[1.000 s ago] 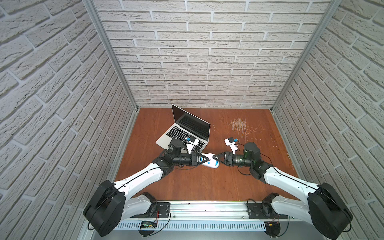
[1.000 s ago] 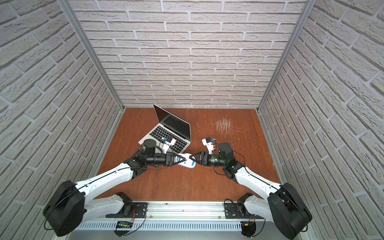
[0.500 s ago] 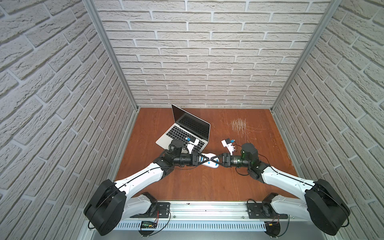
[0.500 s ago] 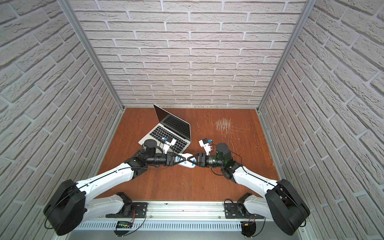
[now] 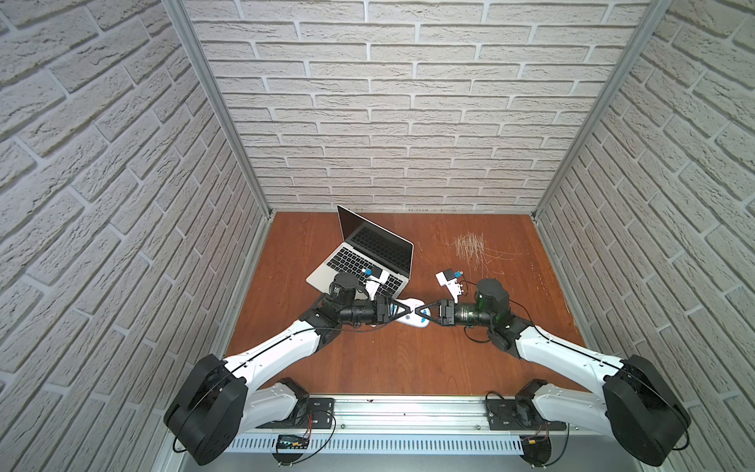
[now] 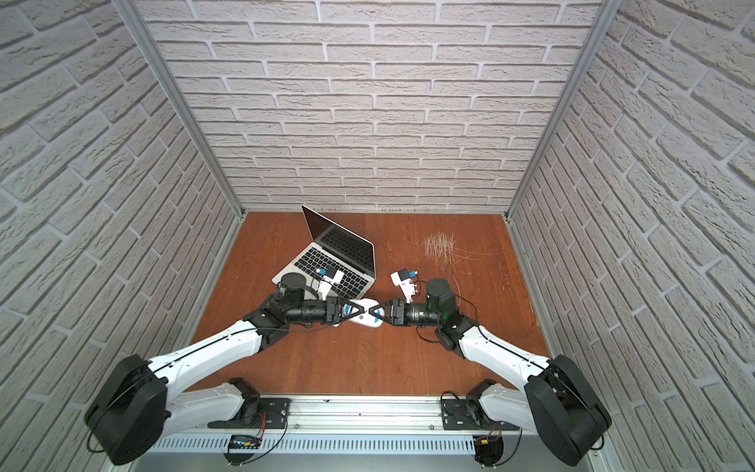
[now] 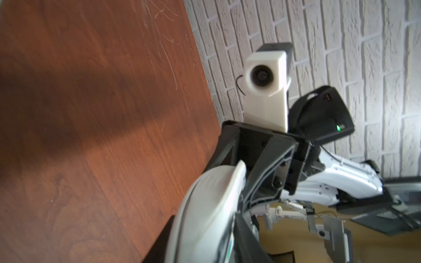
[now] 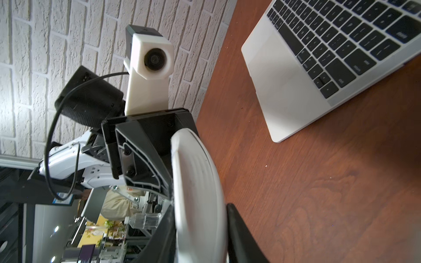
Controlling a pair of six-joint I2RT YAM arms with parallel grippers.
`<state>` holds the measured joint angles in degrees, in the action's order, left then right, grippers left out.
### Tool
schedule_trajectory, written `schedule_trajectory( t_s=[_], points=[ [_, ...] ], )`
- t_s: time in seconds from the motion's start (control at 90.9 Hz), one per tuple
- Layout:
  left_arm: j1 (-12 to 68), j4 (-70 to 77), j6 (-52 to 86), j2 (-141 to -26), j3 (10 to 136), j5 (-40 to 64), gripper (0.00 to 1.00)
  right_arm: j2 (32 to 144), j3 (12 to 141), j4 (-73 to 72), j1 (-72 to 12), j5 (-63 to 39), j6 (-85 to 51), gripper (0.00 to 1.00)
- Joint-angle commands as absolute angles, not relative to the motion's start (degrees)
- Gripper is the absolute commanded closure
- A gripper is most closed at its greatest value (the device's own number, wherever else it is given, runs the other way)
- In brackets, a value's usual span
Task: Remove the wireless mouse receiver from the laptop
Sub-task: Insert the USB plug into the mouse, then place the mouse at the center of the board.
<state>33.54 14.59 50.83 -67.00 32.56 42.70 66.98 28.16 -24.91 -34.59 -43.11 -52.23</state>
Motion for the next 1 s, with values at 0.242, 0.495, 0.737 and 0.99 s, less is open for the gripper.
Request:
schedule_trajectory(
  t_s=[0.242,0.495,0.737,0.99],
  points=[
    [28.3,-3.6,46.8,-58.5,30.7,25.1,0.03,65.1,39.7,10.9,-35.1,-14.5,-26.2,0.97],
    [20.1,-28.3,46.7,-56.7,34.4,8.8,0.02,77.1,55.0,28.1,-44.6,12.0,-10.6,0.97],
    [15.1,-32.1,46.8,-51.1,34.3,4.9,0.02,94.2,69.6,41.2,-55.8,38.9,-5.0,0.97],
    [11.2,-34.3,46.9,-47.7,33.1,5.5,0.02,103.4,73.3,46.4,-59.8,52.3,-5.4,0.97]
  ],
)
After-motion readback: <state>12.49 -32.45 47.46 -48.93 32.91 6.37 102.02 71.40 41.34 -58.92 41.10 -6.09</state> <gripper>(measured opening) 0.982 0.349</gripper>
